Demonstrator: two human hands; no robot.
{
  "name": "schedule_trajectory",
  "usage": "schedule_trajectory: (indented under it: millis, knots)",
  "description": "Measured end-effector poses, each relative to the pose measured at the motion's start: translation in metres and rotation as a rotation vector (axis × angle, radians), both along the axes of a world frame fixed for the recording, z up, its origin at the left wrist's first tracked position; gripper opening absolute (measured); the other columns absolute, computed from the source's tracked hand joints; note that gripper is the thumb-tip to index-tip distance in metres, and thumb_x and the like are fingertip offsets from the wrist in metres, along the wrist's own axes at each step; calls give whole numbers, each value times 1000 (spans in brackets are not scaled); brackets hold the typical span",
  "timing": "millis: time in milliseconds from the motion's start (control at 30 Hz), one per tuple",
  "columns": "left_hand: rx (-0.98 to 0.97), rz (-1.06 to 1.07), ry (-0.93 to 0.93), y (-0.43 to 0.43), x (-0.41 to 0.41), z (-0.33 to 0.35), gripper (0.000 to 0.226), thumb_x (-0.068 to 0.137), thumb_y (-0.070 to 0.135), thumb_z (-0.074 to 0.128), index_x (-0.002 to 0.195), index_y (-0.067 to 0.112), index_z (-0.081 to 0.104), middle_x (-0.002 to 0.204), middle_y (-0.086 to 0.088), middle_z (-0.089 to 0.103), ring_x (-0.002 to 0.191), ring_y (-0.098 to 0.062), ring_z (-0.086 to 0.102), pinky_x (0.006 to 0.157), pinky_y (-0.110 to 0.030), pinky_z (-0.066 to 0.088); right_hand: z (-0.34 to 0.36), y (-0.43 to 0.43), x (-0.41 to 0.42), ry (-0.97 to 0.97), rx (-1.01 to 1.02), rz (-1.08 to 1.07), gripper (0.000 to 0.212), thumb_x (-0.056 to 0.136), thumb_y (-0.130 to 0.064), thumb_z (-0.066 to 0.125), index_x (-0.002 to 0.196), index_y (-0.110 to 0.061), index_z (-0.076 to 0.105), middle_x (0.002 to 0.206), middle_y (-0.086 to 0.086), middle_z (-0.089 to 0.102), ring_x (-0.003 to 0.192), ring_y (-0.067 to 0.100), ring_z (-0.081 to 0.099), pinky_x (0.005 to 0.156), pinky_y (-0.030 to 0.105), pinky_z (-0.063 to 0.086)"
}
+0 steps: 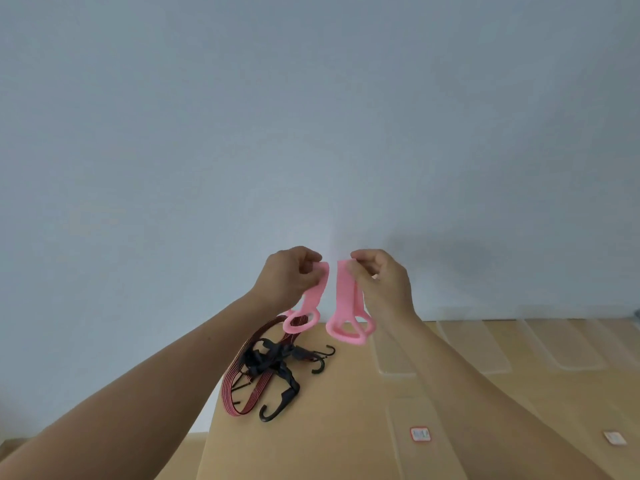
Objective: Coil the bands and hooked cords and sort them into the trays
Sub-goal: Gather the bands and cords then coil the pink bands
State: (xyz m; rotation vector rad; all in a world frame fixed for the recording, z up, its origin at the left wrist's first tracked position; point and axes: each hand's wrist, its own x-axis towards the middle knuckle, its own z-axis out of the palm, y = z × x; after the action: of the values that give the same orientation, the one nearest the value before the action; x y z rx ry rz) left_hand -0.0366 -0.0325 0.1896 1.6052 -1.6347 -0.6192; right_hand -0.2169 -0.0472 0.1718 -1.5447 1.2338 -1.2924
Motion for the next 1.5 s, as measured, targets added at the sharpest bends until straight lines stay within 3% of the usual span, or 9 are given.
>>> schedule_trajectory:
  millis: [167,300,400,800,900,1000,1167,1333,1500]
  knots:
    - [-114,-104,-76,6,2,19,17,95,32,63,94,21,76,83,4,73,80,-17,65,73,-36,54,8,10,1,-21,-30,-25,16,91,-21,67,93,-36,63,94,-16,70,86,-4,66,75,15,52]
    - [-145,-183,83,8,6,32,15,93,30,66,83,36,76,86,16,61,86,5,56,69,-5,40,18,14,-3,-37,-83,-163,19,90,-21,67,91,-39,61,92,-19,69,86,-8,65,81,21,53]
    - [-6,-239,341,12,6,35,11,93,30,68,87,26,76,92,12,70,81,-1,60,70,-11,46,26,17,-1,-79,-80,-190,17,89,-23,69,89,-39,63,89,-20,70,86,-10,65,78,17,49]
    - [54,-288,757,18,-16,32,22,99,19,59,97,3,73,96,-18,74,85,-29,69,77,-42,58,28,42,16,-323,71,-33,18,91,-22,69,108,-18,65,102,2,73,91,18,72,77,30,59]
    - [98,-351,709,18,-13,27,20,97,21,61,99,7,75,98,-14,75,88,-32,68,77,-42,55,23,49,19,-344,97,-13,34,81,-11,79,110,-21,64,95,0,76,83,12,73,66,21,56]
    - [104,-345,691,17,-8,25,15,94,22,65,104,15,74,88,-6,73,76,-17,63,64,-28,48,19,54,20,-327,141,-43,31,76,-14,82,102,-23,66,90,2,76,78,18,74,62,29,58]
    - [167,-367,670,21,1,13,52,81,39,71,128,23,56,105,-4,73,90,-15,68,77,-31,52,27,53,21,-327,130,-150,32,72,-20,86,99,-22,68,88,1,76,77,20,74,65,35,60]
    - [209,-534,473,35,-4,-17,27,90,29,70,111,12,67,107,-1,74,101,-20,70,93,-38,54,36,52,23,-347,150,-128,32,71,-17,85,98,-24,70,88,-1,76,80,19,75,65,33,59]
    - [204,-382,640,30,-5,-20,21,86,24,75,90,6,67,82,-9,73,73,-21,66,67,-32,55,30,60,12,-306,187,-41,34,83,-20,77,114,-26,64,98,-3,76,89,16,74,69,25,57]
